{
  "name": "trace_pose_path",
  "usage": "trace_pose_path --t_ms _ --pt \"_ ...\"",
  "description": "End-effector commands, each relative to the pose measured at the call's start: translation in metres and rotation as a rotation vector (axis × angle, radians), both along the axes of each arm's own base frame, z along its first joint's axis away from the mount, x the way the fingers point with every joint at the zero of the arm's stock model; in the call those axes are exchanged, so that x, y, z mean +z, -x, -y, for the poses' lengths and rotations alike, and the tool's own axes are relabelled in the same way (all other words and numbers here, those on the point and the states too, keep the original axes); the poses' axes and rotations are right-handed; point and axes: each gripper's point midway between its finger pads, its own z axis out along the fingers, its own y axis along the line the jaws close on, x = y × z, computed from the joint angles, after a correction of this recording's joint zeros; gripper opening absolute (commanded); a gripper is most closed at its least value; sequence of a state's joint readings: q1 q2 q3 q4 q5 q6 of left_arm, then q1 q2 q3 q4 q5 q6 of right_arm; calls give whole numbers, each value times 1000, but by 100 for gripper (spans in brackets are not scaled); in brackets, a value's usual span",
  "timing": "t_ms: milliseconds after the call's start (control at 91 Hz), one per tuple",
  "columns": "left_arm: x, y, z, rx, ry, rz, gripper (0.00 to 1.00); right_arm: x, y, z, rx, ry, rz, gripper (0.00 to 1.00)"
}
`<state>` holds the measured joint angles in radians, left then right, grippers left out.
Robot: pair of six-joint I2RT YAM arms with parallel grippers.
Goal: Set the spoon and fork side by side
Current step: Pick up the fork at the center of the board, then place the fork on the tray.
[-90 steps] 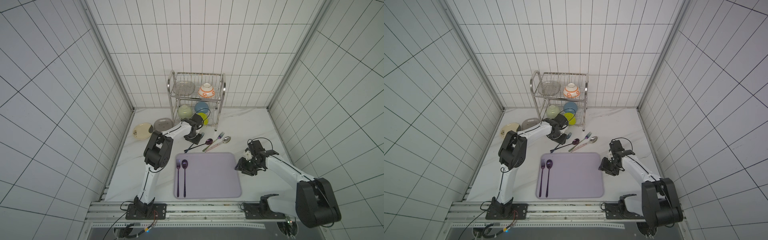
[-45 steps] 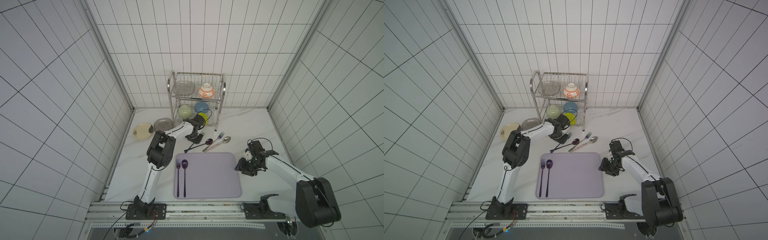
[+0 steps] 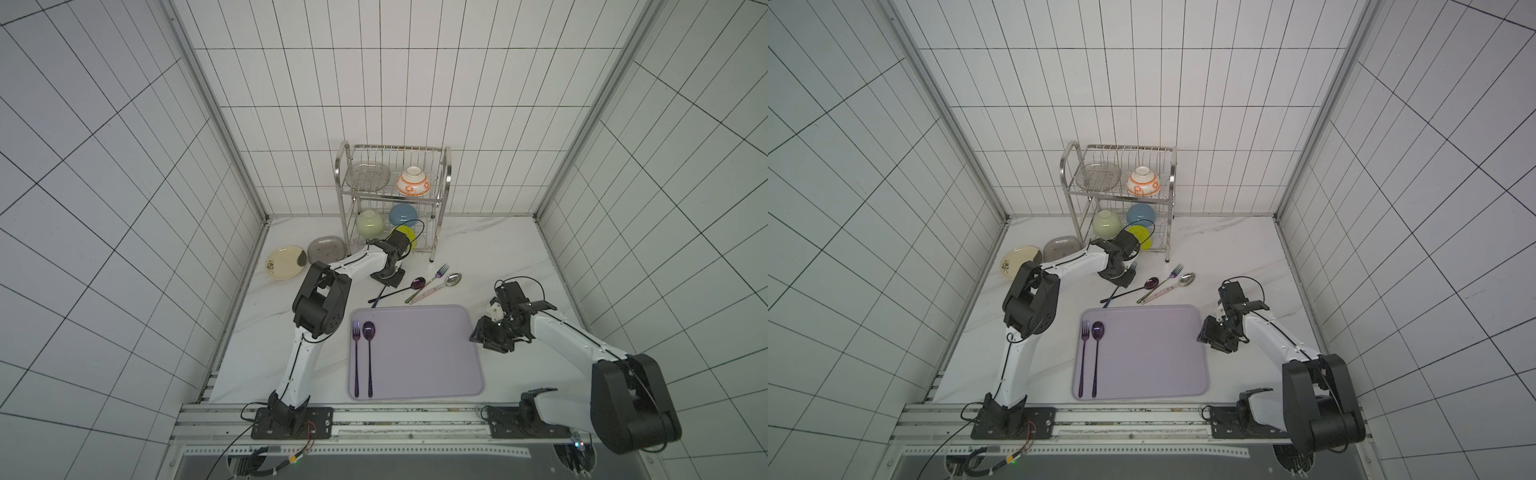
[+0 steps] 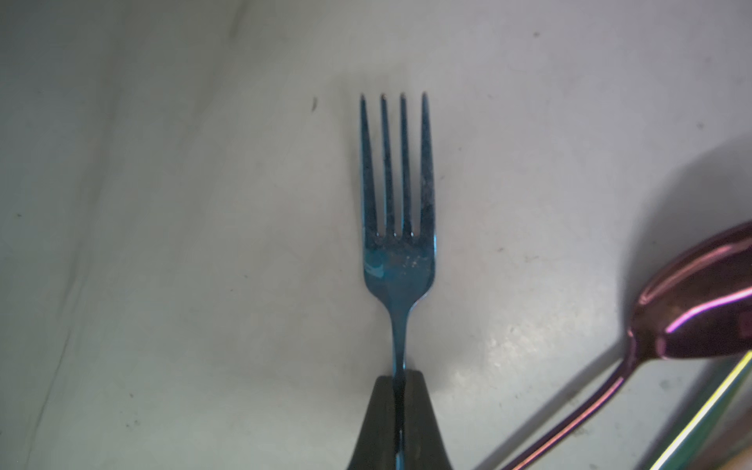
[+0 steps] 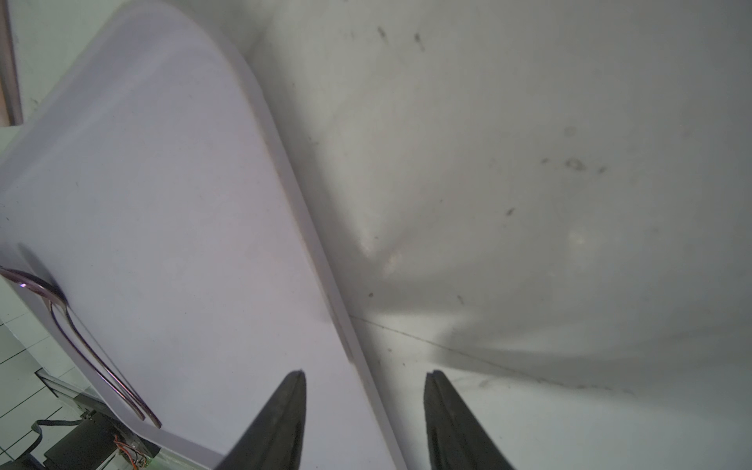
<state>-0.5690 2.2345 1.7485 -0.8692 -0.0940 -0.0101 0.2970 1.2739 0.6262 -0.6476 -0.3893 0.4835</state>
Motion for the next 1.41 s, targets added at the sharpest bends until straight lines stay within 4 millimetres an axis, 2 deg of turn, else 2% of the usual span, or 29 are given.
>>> trace_pose_path --t_ms 0,121,242,418,561,627,681,835,967,1121,1231,1396 --pt "18 -8 -11 14 -35 78 0 -2 3 -1 3 1 -12 50" --pt "33 -12 -22 25 -81 138 0 -1 3 -2 1 0 -11 50" --pt "61 -14 -36 54 -101 209 0 0 2 -2 1 -2 -9 50" --pt "97 -2 -59 133 -117 265 0 2 1 -3 0 -6 -6 50" --pt "121 31 -70 262 -61 250 0 3 2 -3 3 -8 -6 50" --pt "126 55 -71 341 -17 223 0 3 3 -3 3 -9 -6 50" --pt "129 77 -63 399 37 194 0 3 4 -2 2 -10 -6 50" --pt "115 137 -31 544 153 98 0 4 7 -3 5 -17 -9 50" --pt "93 168 0 601 179 45 0 6 11 -2 12 -15 -8 50" --pt "63 192 31 602 180 -14 0 7 19 1 24 -11 -12 50" --pt "45 206 40 586 136 -22 0 9 19 0 20 -18 -5 50" --pt "23 214 47 569 101 -37 0 9 19 1 20 -17 -3 50"
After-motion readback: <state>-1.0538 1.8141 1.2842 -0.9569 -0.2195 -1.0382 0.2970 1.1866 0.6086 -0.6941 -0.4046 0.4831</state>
